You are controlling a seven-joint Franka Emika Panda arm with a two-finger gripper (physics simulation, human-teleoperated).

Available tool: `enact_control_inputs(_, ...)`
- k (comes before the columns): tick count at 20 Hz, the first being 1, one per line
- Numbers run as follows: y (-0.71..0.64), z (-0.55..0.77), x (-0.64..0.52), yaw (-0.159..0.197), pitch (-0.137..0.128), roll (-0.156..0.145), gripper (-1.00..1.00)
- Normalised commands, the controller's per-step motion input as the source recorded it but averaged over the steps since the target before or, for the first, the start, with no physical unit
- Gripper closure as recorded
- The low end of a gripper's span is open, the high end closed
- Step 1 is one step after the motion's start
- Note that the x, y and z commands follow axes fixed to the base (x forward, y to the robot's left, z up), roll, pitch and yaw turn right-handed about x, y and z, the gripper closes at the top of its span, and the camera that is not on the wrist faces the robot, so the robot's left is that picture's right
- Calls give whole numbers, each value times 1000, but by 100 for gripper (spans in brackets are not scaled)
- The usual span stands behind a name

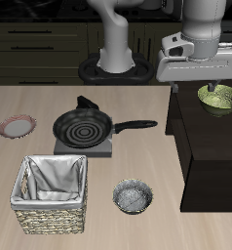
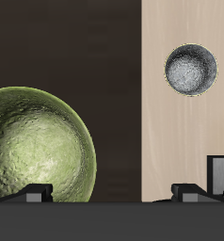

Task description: Place the green bowl on the plate

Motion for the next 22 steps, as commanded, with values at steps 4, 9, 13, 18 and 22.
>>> enact_control_inputs(4, 64, -309, 4, 32, 28, 20, -100)
enact_control_inputs(9, 150, -316, -107, 38, 42, 106, 100)
enact_control_inputs(13, 24, -151, -128, -15, 36, 61, 100)
enact_control_inputs(18, -18, 91, -93, -11, -18, 36, 100)
enact_control_inputs(22, -144, 227, -109, -3, -42, -1, 100)
